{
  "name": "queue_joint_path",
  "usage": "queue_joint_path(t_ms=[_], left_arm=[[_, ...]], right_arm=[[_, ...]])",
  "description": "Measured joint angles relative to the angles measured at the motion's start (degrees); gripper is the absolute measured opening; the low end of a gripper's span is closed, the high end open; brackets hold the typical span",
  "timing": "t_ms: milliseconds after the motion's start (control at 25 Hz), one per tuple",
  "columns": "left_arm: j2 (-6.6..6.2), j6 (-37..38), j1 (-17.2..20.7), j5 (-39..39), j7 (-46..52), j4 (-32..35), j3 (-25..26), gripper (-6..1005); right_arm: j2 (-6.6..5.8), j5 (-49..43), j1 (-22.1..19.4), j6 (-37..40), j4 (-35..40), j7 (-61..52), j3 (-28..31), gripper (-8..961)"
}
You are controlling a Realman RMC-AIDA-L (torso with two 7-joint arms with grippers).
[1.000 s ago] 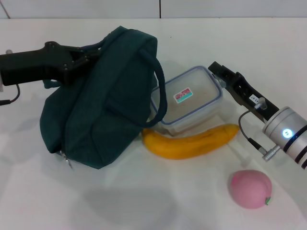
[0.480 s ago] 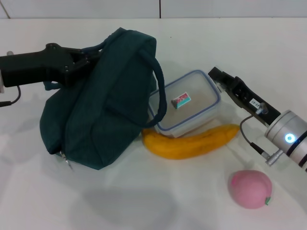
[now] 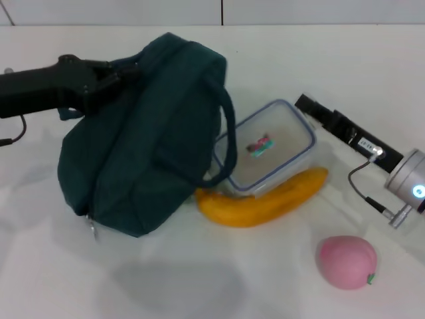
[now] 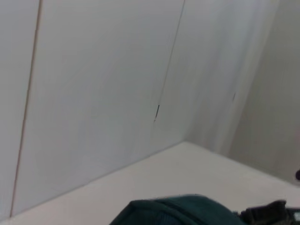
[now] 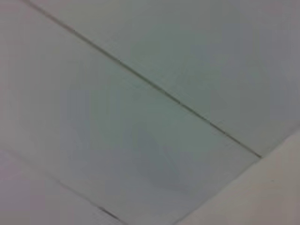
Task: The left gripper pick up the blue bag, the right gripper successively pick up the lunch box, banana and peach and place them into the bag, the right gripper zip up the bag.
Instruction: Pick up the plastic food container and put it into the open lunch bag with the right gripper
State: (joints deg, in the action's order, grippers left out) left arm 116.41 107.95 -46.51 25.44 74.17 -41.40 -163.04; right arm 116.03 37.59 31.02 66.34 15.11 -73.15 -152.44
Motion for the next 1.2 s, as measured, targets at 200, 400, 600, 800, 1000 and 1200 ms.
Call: queue_joint_path(t_ms=[200,400,600,800,1000,1200], left_arm=[[0.57,2.5,0.0,3.5,1.4,0.0,0.0,36],[2.55,-1.5,0.4,6.4,0.3,0.3,0.0,34],[3.06,-3.7,1.5,10.1,-2.3,3.7,0.1,34],[3.07,-5.0,3.2,14.6,-6.0,6.6,0.1,34],[3.14,-6.8,3.9,15.7,-8.3,8.4,0.1,34],[3.17,-7.4,4.1,15.8,-10.1,9.0,0.1,35]], right_arm=[[-0.21,-0.2,1.1,6.8,-3.3,3.6,-0.1,94],[-0.46,-0.2,2.1,11.1,-5.9,7.0,0.0,95],[-0.67,-0.1,3.6,14.9,-8.8,9.6,0.1,96],[-1.0,0.2,5.1,18.9,-11.3,10.2,2.2,97],[-1.95,0.3,7.1,20.9,-11.8,10.4,5.4,98],[-2.58,0.3,10.6,25.2,-11.8,10.7,8.4,99]])
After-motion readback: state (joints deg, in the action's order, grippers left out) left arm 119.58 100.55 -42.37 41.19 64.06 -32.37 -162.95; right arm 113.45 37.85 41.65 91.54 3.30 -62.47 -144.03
